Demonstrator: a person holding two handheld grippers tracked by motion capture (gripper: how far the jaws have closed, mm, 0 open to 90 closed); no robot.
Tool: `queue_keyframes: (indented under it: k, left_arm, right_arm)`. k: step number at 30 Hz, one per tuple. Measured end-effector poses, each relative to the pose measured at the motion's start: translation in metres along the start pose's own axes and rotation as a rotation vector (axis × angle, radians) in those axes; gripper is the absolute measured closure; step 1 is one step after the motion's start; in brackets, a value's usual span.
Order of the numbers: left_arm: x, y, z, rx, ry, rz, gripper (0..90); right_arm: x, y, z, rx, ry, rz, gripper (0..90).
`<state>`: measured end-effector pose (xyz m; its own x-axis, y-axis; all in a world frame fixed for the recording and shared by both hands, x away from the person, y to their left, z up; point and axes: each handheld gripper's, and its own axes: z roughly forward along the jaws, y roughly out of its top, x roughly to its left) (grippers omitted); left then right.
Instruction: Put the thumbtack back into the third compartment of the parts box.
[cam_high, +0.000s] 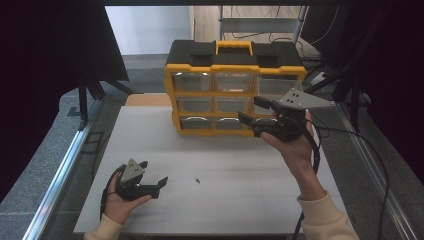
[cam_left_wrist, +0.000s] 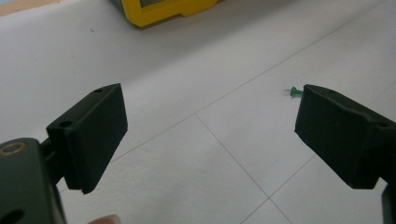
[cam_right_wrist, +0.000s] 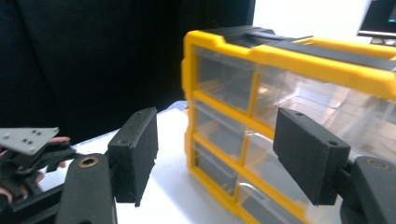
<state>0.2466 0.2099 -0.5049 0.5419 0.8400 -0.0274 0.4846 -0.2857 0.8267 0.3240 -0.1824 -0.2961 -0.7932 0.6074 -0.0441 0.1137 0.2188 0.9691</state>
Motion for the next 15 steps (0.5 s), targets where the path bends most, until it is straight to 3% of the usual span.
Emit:
queue_keyframes:
  k: [10,15]
  left_arm:
    - [0.000,0.000,-0.001,-0.005,-0.001,-0.001,9.6]
    - [0.000,0.000,-0.001,-0.006,-0.001,-0.002,9.6]
  right_arm:
    - [0.022,-0.024,0.019,0.039,0.077,0.012,31.2]
    - [0.026,-0.040,0.028,0.075,0.090,0.028,31.2]
